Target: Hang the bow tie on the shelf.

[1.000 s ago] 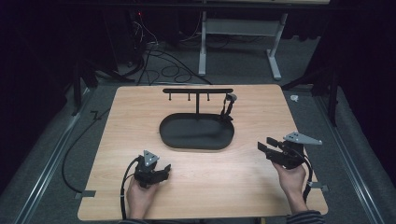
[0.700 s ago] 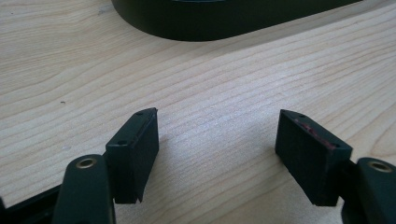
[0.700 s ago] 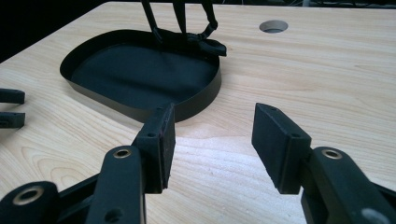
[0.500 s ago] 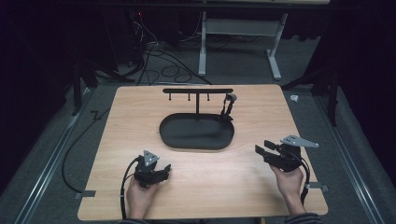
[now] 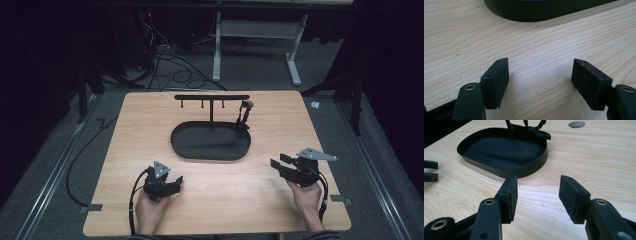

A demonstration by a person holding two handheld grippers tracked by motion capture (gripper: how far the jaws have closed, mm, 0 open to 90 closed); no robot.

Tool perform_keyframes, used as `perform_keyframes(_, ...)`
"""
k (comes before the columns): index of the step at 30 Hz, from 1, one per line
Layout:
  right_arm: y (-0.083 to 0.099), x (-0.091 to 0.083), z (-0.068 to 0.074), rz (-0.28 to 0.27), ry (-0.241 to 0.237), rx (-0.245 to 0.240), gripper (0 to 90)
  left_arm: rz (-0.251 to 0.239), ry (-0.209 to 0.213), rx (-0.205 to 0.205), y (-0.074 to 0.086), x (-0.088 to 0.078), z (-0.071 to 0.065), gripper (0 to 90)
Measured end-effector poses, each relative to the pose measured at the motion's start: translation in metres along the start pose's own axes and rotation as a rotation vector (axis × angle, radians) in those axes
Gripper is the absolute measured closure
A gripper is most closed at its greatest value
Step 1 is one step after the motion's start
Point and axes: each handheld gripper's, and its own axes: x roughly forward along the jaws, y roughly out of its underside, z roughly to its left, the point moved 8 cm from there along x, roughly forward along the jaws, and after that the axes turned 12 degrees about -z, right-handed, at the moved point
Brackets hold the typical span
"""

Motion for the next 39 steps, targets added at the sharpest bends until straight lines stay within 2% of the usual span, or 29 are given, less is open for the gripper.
perform_keyframes(39,0.031,0.014,0.01,0.06,-0.012,0.006,51.3,0.0,0.0,0.0,0.0,0.0,0.0,30.7)
